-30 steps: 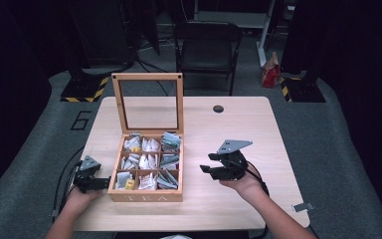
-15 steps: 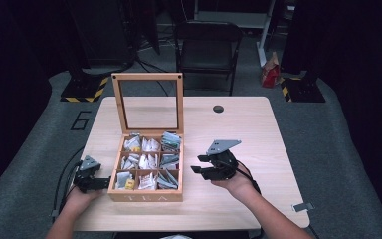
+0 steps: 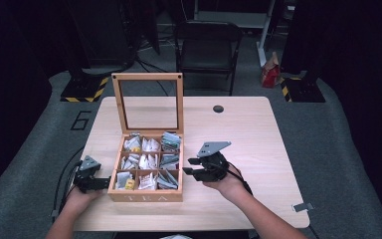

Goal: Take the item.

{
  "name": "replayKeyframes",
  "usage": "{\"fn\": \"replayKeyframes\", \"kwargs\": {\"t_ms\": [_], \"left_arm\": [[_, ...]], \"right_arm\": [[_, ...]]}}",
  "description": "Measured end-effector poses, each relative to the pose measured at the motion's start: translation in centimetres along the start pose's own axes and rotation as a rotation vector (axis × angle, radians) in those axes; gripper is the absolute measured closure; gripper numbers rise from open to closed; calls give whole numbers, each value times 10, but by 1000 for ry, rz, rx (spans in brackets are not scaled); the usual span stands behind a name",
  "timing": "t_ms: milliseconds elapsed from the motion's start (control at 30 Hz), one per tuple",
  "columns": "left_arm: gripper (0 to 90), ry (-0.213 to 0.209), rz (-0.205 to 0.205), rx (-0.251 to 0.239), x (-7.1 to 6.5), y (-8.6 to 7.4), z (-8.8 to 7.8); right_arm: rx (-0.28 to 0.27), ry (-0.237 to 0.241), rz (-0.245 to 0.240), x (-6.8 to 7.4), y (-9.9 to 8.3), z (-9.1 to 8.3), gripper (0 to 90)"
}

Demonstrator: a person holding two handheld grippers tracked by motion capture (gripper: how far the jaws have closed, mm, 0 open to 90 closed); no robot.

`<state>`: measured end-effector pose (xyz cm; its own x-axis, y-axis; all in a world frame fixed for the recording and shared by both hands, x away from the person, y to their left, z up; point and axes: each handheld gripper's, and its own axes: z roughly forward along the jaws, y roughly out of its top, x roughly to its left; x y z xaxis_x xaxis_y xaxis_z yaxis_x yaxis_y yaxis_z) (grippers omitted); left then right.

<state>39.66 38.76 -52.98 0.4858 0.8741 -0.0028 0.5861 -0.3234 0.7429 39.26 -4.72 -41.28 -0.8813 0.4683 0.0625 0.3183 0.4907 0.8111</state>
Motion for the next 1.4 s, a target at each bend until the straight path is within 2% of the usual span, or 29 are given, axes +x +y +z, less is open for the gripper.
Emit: {"fn": "replayKeyframes", "kwargs": {"t_ms": [200,333,633,867,933,1400], "left_arm": [[149,0,1,0,0,0,0],[149,0,0,0,0,0,0],[149,0,0,0,0,0,0],[150,0,0,0,0,0,0],[149,0,0,0,0,0,0],[149,0,0,0,0,0,0]], "right_arm": [[15,15,-17,8,-2,9,645],[20,43,-34,10,-5,14,674],[33,78,-37,18,-9,24,705],[40,91,-47,20,-12,28,721],[42,94,-32,21,-12,29,721],[51,89,-37,20,-11,42,751]]}}
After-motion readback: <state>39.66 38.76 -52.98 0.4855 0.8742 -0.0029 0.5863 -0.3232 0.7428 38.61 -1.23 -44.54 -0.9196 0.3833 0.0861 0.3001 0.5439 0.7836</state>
